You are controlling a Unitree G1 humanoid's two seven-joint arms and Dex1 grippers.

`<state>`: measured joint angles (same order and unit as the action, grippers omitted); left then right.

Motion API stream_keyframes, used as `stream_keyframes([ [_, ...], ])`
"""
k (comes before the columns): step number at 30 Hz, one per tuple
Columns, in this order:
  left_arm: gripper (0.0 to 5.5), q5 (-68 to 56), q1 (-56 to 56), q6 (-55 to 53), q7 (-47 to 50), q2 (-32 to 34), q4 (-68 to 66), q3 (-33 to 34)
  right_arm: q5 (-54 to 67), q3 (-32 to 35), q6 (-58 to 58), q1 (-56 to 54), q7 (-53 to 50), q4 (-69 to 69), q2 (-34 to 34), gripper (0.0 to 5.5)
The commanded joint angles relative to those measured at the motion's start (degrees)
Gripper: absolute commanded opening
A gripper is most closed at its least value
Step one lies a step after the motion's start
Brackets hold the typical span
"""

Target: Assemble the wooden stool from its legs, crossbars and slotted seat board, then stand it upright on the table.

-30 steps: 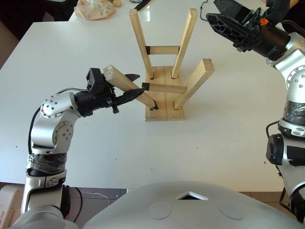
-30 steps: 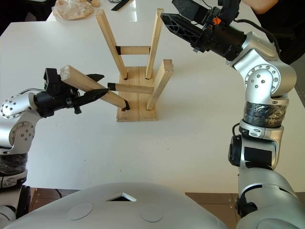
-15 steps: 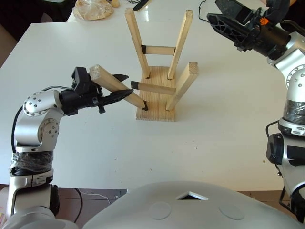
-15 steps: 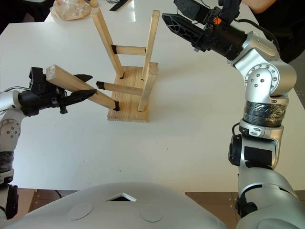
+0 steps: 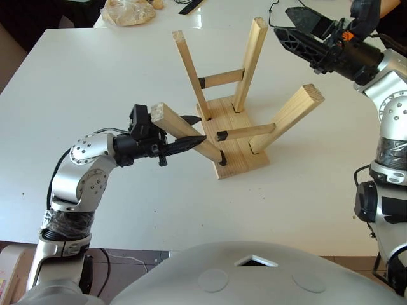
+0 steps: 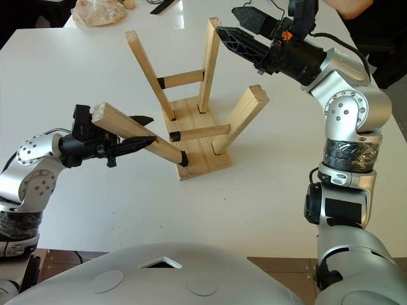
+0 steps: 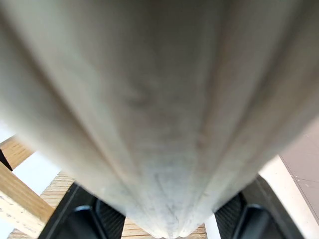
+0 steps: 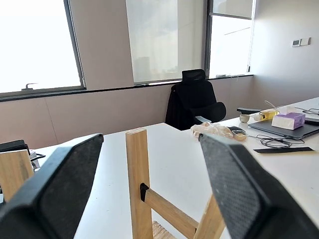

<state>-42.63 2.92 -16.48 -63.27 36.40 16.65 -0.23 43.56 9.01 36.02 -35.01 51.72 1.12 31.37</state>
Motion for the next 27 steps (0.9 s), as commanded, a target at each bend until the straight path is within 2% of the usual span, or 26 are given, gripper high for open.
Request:
stream_keyframes([
  [1,2.04,8.42,-0.38,-0.5,-0.96,3.33,-3.66,-4.0,-0.07,0.42,0.44,0.94,-1.11,1.53,-0.34,3.53],
  [6,2.04,10.44,3.93,1.32,-3.27,5.21,-5.96,-6.33,1.2,0.65,1.89,2.81,-2.44,3.66,-0.73,3.53],
  [16,2.04,6.43,11.9,-1.87,-3.9,6.35,-11.05,-2.91,2.35,1.02,3.74,6.28,-4.55,7.43,-1.3,3.53],
  [27,2.04,12.83,10.21,0.64,-5.81,7.94,-12.28,-6.43,2.67,0.01,4.4,9.22,-7.52,12.01,-3.48,3.53],
])
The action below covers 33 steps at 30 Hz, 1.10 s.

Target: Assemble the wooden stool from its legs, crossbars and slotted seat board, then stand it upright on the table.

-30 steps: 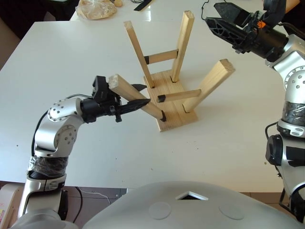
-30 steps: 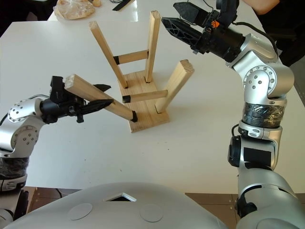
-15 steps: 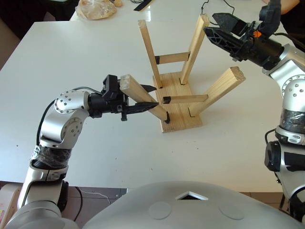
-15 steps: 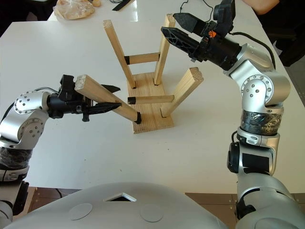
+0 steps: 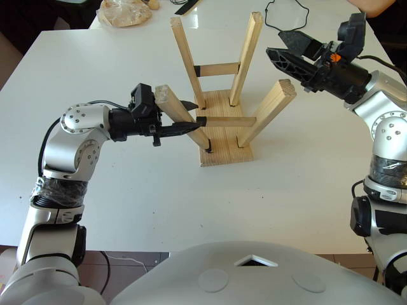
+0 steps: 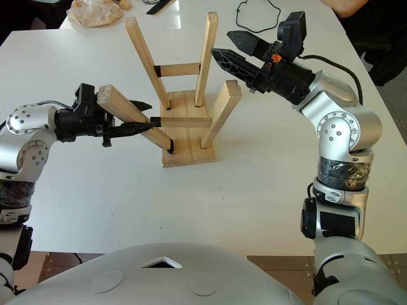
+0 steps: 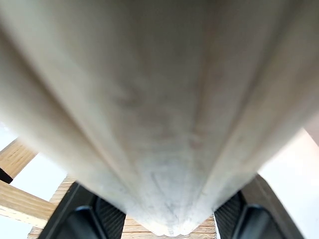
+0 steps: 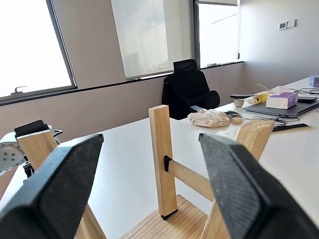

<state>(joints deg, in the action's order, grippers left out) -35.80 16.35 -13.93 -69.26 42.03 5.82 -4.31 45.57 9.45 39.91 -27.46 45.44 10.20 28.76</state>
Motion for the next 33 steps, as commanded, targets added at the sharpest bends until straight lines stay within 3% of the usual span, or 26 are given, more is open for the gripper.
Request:
stream_keyframes([
  [1,2.04,6.04,-3.08,-2.0,0.21,2.38,-1.25,-2.41,0.51,-0.8,0.37,1.93,-1.48,3.94,-0.89,3.53],
  [5,2.04,4.62,-2.0,-3.2,0.04,1.99,-1.27,-1.64,4.17,1.11,1.44,0.12,-3.43,8.75,-0.94,3.53],
  [13,2.04,4.31,-2.05,-6.51,3.78,1.03,-1.65,0.03,11.83,2.64,2.77,-12.98,-22.27,18.83,-5.85,2.4],
  [17,2.04,3.98,-5.66,-8.08,6.63,1.0,2.4,0.51,2.42,-7.47,2.47,-11.53,-27.31,26.75,-6.08,1.76],
  [23,2.04,4.1,-7.32,-8.43,8.66,1.08,5.65,0.32,-7.96,-19.33,1.58,-4.19,-35.19,28.81,-11.65,0.89],
  [29,2.04,3.6,-6.33,-8.99,9.52,0.91,3.49,1.35,-20.4,-29.58,1.19,3.77,-36.34,27.88,-8.66,0.04],
  [33,2.04,3.69,-5.43,-9.64,9.5,0.77,1.92,0.89,-30.27,-37.02,0.95,6.61,-37.74,24.65,-7.78,0.0],
])
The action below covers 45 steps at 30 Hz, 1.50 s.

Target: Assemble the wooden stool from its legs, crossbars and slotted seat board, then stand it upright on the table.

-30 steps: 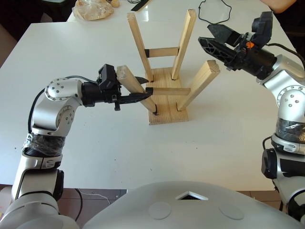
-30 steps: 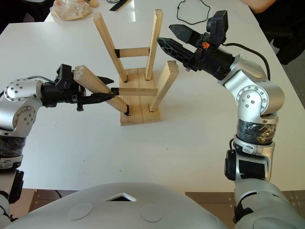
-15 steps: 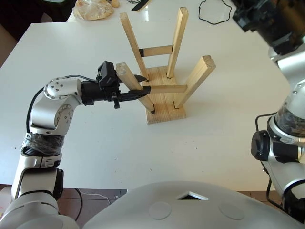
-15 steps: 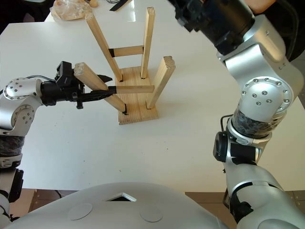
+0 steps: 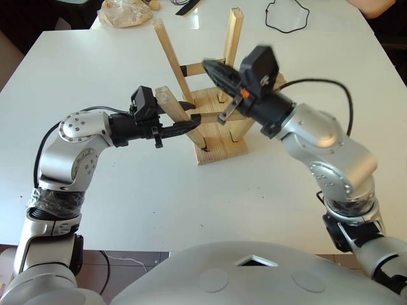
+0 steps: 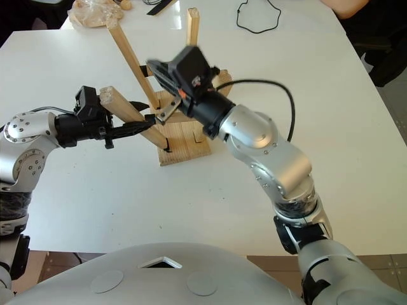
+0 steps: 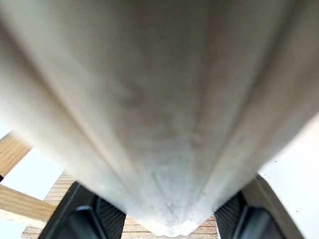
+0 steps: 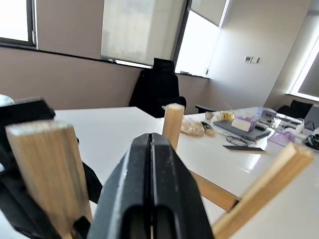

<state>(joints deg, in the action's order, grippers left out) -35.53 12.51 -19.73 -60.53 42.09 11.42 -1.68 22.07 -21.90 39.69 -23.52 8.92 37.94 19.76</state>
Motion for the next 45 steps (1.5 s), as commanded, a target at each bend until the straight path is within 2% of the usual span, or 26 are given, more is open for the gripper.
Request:
stream_keyframes([
  [1,2.04,3.6,-1.05,-3.94,0.82,0.56,-4.03,-2.14,-9.18,-7.62,1.38,3.32,-1.29,-3.81,1.9,0.0],
  [7,2.04,4.24,-1.45,-3.75,1.75,0.51,-2.38,-3.33,-11.54,-11.86,8.45,6.64,1.99,-6.29,2.49,0.0],
  [18,2.04,9.85,1.84,-3.84,2.1,2.31,-0.34,-8.53,-14.72,-11.6,9.94,6.73,4.41,-6.85,0.3,0.0],
  [20,2.04,10.85,2.36,-3.82,1.9,2.48,-1.13,-9.91,-16.65,-11.28,6.84,6.02,3.77,-7.4,-0.21,0.0],
  [21,2.04,11.05,2.45,-3.79,1.84,2.51,-1.41,-10.27,-16.64,-9.32,4.99,5.37,3.14,-6.87,-1.63,0.0],
  [23,2.04,11.5,2.18,-3.64,1.64,2.92,-1.94,-10.73,-11.62,0.08,2.55,1.8,2.74,-3.25,-6.92,0.0],
  [25,2.04,12.18,1.48,-2.92,0.99,3.79,-2.9,-11.29,1.42,15.77,2.94,-5.77,2.69,-0.32,-11.7,0.0],
  [26,2.04,12.48,1.26,-2.51,0.78,4.07,-3.39,-11.48,8.23,24.5,3.22,-10.68,2.49,-1.48,-10.74,0.0],
  [28,2.04,12.7,1.48,-1.81,0.53,4.16,-4.46,-11.67,11.66,36.9,2.49,-16.81,3.33,-7.67,-3.35,0.0],
  [30,2.04,12.83,2.13,-1.2,0.18,4.03,-5.55,-11.85,7.14,41.38,0.9,-16.53,4.66,-14.42,4.77,0.0],
  [33,2.04,13.13,3.04,-0.19,-0.54,4.08,-7.22,-12.12,-0.22,40.26,-1.32,-8.73,6.61,-18.76,11.96,0.0],
  [38,2.04,12.79,2.33,0.73,-1.77,5.1,-7.92,-12.32,1.24,35.66,1.01,4.84,13.51,-14.25,14.37,0.0],
  [40,2.04,12.48,2.79,1.13,-2.51,5.12,-8.8,-12.26,4.74,29.33,3.81,9.62,13.75,-7.75,10.16,0.0],
  [43,2.04,11.11,3.95,0.65,-2.88,3.75,-9.63,-12.2,10.02,11.73,6.42,7.41,10.26,-2.29,-6.46,0.0],
  [45,2.04,11.15,5.72,0.91,-4.14,2.9,-10.68,-13.17,12.73,3.82,8.39,6.67,8.65,0.17,-13.77,0.0],
])
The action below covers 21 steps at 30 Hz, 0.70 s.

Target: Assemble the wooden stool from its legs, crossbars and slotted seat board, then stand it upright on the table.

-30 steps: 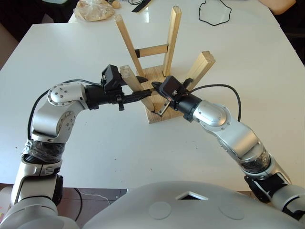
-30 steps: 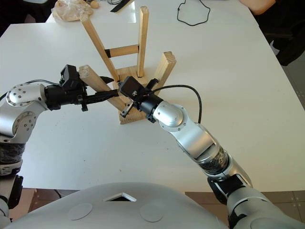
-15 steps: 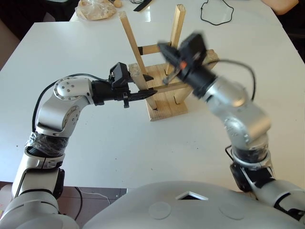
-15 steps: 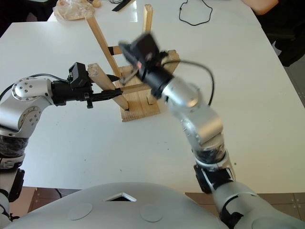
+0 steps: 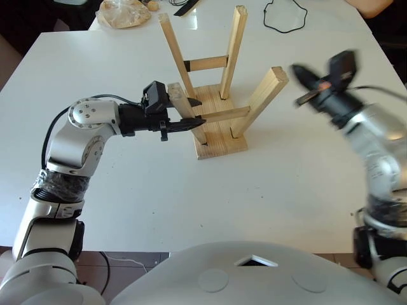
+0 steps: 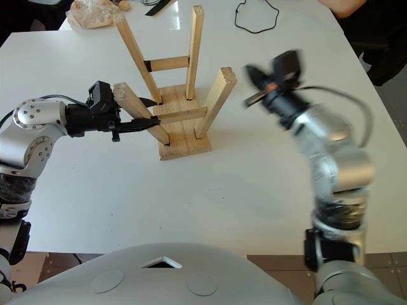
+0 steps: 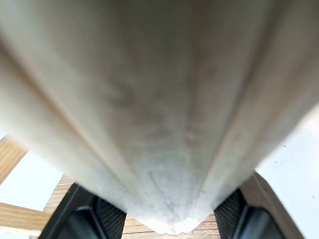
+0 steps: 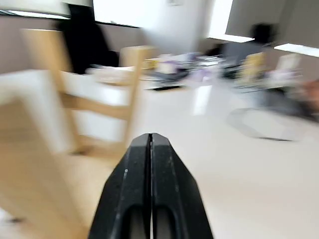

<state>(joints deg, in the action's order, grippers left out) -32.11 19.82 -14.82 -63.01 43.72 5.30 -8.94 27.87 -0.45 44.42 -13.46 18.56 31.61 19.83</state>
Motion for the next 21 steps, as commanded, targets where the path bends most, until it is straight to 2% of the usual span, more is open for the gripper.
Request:
stream_keyframes([
  [1,2.04,7.95,-1.11,-3.52,-2.38,1.34,-5.37,-6.05,7.93,-18.39,4.83,-3.05,-1.53,7.21,-14.99,0.0],
  [9,2.04,7.63,0.5,1.01,-5.06,-0.75,-8.11,-4.74,7.95,-14.25,7.24,-2.05,-0.57,8.36,-12.77,0.0],
  [12,2.04,4.1,-0.02,-0.68,-5.68,0.84,-6.36,-1.25,6.77,-5.81,4.54,-3.49,-0.22,4.69,-10.76,0.0],
  [13,2.41,2.84,-0.37,-2.22,-5.19,1.69,-5.55,0.14,7.81,-2.08,3.38,-3.93,0.44,3.18,-10.26,0.0],
  [16,2.79,2.18,-1.11,-4.66,-4.25,3.54,-4.17,3.37,12.15,5.58,1.7,-3.66,3.35,0.75,-8.74,0.0],
  [18,3.11,3.37,-1.93,-5.04,-3.1,4.52,-3.11,5.2,13.75,7.22,1.22,-3.13,3.91,0.41,-8.36,0.0],
  [21,3.11,3.77,-5.12,-5.49,-2.98,7.31,0.82,8.59,14.81,8.42,0.19,-1.42,3.29,0.79,-8.04,0.0],
])
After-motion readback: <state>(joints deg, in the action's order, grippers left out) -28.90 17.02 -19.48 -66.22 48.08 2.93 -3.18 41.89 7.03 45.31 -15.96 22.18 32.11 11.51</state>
